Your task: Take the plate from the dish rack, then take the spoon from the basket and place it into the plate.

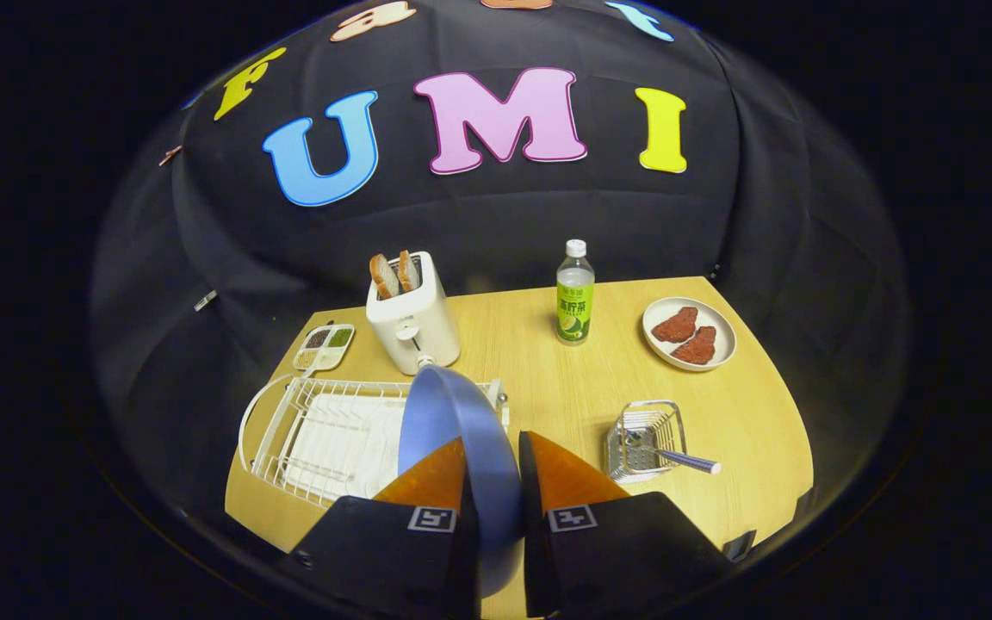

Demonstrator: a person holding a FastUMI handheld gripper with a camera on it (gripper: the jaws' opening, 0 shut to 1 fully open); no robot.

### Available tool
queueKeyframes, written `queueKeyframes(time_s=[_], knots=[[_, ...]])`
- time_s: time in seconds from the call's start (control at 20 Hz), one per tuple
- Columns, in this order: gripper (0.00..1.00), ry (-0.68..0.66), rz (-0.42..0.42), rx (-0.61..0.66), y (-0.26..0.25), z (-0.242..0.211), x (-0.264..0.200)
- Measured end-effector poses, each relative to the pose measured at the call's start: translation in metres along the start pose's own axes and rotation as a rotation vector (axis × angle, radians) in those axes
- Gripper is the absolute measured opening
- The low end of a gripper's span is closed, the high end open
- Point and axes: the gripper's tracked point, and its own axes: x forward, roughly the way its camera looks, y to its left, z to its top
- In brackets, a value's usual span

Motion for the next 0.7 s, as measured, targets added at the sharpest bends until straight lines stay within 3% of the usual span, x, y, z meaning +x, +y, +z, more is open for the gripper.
queueKeyframes(time_s=[0.35,0.7], knots=[[0.24,0.071,0.047,0.096,-0.052,-0.068,-0.054],[0.24,0.135,0.117,0.246,-0.100,-0.129,-0.033]])
